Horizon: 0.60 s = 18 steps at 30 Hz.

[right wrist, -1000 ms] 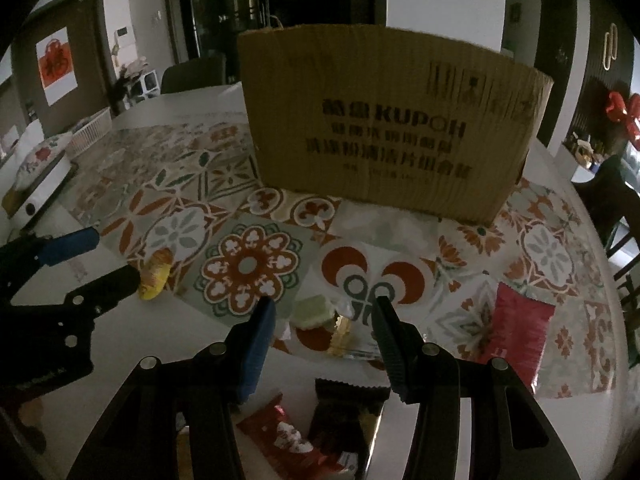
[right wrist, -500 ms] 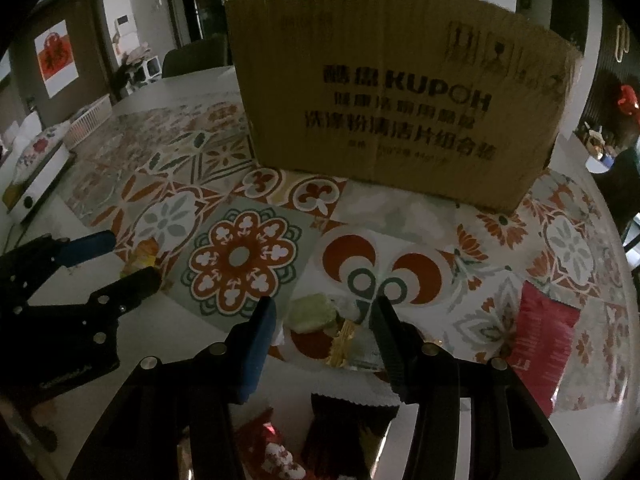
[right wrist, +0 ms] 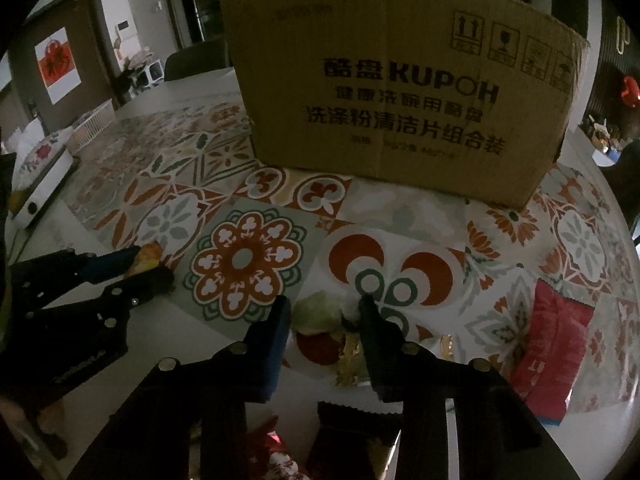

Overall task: Organize snacks
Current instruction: 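Grasp and lift the yellow pouch with the left tool while the right tool grasps the green-wrapped candy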

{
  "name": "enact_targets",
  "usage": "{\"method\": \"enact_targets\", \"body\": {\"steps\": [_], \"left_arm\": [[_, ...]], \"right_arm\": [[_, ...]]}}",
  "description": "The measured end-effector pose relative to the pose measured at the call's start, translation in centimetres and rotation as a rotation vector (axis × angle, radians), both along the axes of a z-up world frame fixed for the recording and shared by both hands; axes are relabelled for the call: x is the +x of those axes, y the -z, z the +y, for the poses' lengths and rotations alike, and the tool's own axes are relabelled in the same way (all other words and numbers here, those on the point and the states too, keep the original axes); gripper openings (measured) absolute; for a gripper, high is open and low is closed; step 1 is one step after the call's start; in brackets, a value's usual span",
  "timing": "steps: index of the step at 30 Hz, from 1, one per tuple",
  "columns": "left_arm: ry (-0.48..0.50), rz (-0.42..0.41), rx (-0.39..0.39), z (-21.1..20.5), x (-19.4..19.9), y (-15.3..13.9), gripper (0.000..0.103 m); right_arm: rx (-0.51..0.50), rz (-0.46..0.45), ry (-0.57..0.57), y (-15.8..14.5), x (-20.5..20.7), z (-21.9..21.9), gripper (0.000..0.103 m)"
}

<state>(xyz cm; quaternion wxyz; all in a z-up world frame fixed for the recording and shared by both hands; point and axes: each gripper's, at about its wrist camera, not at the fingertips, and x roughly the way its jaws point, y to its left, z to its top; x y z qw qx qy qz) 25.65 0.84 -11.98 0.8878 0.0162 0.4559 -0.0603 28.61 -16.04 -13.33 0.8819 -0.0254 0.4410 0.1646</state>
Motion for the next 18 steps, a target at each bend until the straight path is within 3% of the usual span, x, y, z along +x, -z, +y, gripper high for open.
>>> {"method": "enact_targets", "body": {"steps": [9,18], "left_arm": [[0.020,-0.041,-0.014,-0.6,-0.8,-2.0,0.034],[0.034,-0.110,-0.020,-1.0,-2.0,-4.7,0.034]], "right_arm": [[0.034,-0.011,0.020,-0.9,-0.7,-0.7,0.034],[0.052,-0.080,0.037,-3.6,-2.4,-1.4,0.034]]}}
